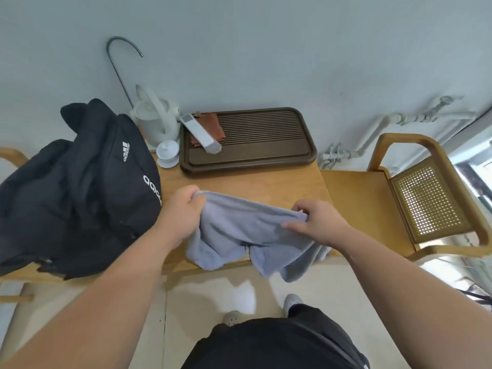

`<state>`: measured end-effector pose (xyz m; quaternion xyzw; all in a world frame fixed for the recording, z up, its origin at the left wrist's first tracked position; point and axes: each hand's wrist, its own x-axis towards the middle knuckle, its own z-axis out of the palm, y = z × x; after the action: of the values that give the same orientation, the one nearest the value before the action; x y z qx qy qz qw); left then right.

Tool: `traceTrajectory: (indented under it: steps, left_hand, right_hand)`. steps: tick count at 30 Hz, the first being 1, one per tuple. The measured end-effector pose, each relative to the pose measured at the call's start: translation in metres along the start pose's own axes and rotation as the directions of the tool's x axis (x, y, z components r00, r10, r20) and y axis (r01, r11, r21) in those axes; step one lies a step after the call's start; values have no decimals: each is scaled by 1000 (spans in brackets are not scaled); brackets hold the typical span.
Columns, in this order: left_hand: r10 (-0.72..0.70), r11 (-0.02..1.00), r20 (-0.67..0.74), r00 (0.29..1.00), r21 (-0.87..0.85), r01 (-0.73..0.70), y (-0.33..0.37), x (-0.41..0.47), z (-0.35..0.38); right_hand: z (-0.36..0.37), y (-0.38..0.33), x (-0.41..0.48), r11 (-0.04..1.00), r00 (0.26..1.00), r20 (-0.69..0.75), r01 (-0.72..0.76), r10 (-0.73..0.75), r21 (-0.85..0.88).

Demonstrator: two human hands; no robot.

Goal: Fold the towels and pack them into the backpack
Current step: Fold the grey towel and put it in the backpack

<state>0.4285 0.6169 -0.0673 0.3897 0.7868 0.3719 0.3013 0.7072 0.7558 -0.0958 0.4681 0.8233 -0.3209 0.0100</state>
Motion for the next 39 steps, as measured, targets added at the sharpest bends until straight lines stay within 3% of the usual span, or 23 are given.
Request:
traceTrajectory:
  steps: [3,5,7,14,20,28,39]
  left_hand:
    - [2,999,-28,1000,-43,-3,-10,-2,-9]
    - [22,999,-79,997,32,-19,-23,-3,-13]
    - [16,995,-125,992,96,-4,-40,-2,-15]
    - [-218,900,-94,971,366,237,-110,3,4]
    - [-453,773,86,888,533,343,-150,7,41]
    - [-397,818,-147,906,391,422,-116,47,82]
    - [-534,750,-306,788,260,609,-102,103,129]
  right_hand:
    - [13,0,-4,948,948,295,-21,120,-318]
    - [26,7,-4,868,902,348,-58,258,-494]
    - [35,20,-5,834,890,322,-106,322,-542]
    - [32,63,-13,844,889,210,-278,407,-459]
    - [11,89,-11,829,870,129,-394,475,-397]
    - [-13,117,35,905,917,42,-383,397,-188]
    - [-35,155,150,891,956,173,-142,237,-431]
